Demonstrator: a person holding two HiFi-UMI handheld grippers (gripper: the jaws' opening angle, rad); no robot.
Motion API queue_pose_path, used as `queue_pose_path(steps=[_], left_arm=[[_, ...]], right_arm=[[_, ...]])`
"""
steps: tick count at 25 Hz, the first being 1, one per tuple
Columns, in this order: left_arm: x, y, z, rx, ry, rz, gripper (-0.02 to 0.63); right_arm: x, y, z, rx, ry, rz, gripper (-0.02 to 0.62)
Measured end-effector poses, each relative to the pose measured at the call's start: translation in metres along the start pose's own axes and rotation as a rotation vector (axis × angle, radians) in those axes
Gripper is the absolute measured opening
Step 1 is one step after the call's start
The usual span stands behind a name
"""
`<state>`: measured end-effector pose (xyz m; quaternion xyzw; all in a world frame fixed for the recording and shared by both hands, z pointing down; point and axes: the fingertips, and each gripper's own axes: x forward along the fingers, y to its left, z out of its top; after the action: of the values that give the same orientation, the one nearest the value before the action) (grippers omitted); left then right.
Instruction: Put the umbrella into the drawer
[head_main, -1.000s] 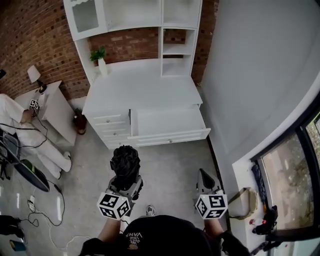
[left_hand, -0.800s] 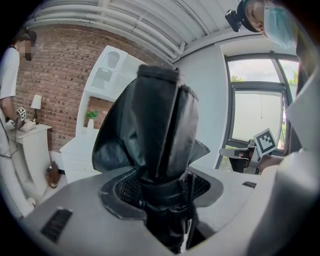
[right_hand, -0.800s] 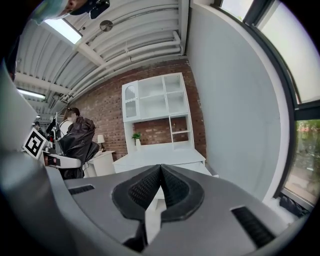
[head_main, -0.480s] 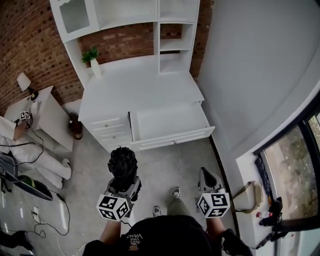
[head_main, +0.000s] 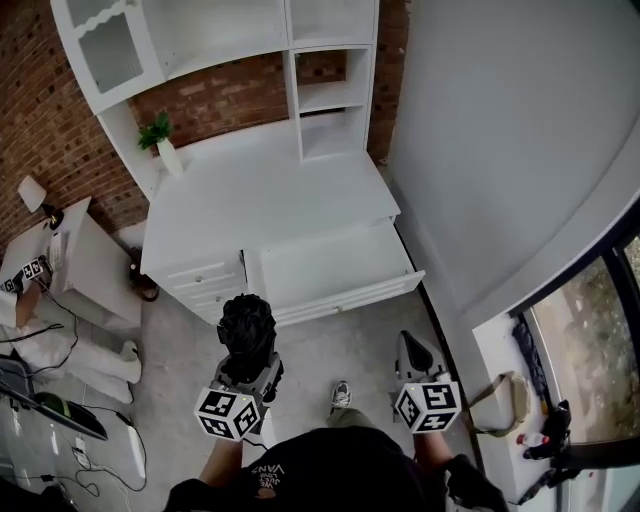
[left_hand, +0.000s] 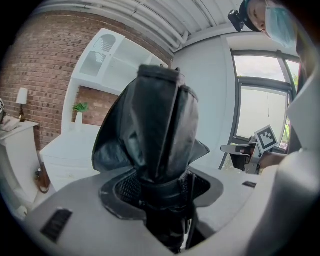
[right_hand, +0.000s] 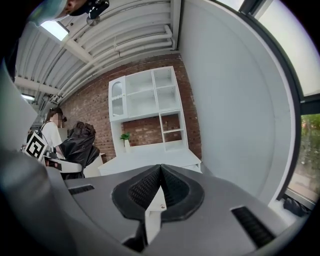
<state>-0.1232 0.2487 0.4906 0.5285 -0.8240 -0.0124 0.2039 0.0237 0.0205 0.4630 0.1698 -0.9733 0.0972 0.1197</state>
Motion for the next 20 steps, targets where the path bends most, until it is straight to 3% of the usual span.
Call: queue_pose_path(steps=[11, 20], left_arm=[[0.128, -0.004, 0.036, 0.066, 0.060, -0.058, 0.230], [0.198, -0.013, 0.060, 0.190, 0.138, -0.150, 0.229]], right_arm=[[0.065, -0.081, 0.018, 0.050, 0.008, -0.049, 0.000], [0.082, -0.110, 0.011, 0.109, 0.058, -0.064, 0.000]])
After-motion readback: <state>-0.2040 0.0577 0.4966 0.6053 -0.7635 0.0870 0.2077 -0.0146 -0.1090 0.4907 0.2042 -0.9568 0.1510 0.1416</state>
